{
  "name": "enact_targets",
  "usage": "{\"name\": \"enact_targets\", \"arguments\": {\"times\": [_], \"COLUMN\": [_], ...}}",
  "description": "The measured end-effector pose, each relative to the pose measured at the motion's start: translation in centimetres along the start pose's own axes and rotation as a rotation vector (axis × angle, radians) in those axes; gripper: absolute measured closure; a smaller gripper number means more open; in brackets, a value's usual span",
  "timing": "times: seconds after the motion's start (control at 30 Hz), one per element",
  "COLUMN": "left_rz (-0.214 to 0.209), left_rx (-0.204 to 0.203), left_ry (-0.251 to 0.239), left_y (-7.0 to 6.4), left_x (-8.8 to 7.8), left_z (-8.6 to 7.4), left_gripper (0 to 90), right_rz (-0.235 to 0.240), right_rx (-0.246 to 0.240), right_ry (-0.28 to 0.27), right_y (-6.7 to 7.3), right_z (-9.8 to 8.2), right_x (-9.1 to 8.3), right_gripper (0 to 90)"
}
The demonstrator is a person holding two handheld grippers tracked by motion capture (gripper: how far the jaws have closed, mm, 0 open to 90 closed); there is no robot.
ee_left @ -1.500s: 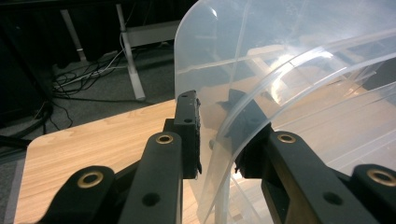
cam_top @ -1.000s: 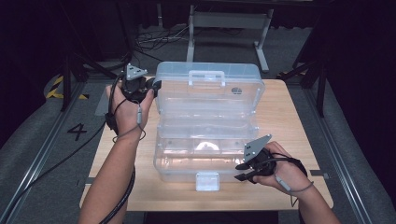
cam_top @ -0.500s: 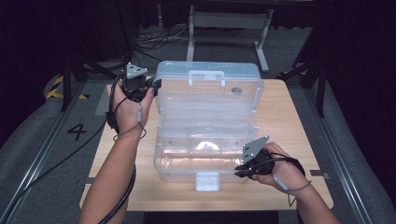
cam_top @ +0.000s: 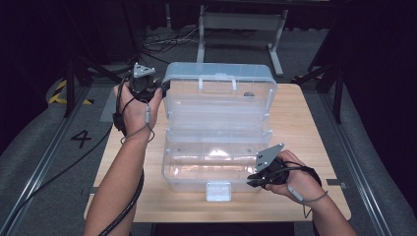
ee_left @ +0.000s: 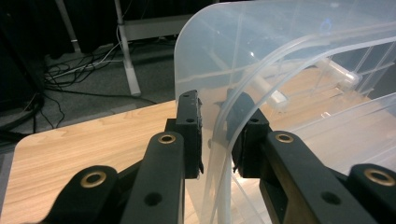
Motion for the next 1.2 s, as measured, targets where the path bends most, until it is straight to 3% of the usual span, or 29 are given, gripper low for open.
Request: {"name": "enact_targets", "arguments": {"times": [0.5,0.53,0.63,0.77,1.2], "left_rz": [-0.006,0.042,0.057,0.053,0.035], "left_rx": [-0.032,0.025,0.048,0.032,0.01], "left_ry": [-0.015,-0.016,0.005,0.034,0.039], "left_y": [0.6,0.6,0.3,0.7,1.4], "left_x": [1.3,1.3,1.8,2.6,3.7], "left_z": [0.4,0.7,1.1,1.6,1.8], "left_gripper": [78.7,83.2,85.0,85.3,85.3], "right_rz": [-0.002,-0.002,0.001,0.004,0.009], "right_rx": [0.0,0.0,0.003,0.005,0.01], "right_ry": [0.001,0.001,-0.001,-0.003,-0.006], "right_y": [0.0,0.0,0.0,0.0,-0.1], "right_z": [0.0,0.0,0.0,0.0,0.0], "right_x": [0.0,0.0,0.0,0.0,0.0], "right_gripper": [80.4,80.4,80.4,80.4,80.4]}}
Point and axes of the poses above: each handheld gripper's, and its own axes: x roughly forward along the jaws, z roughly out of its top, y roughly to its left, the point moved 2 cm from there along x, roughly forward along the jaws, and after that the axes turned 15 degrees about -x, right-handed, at the moved point
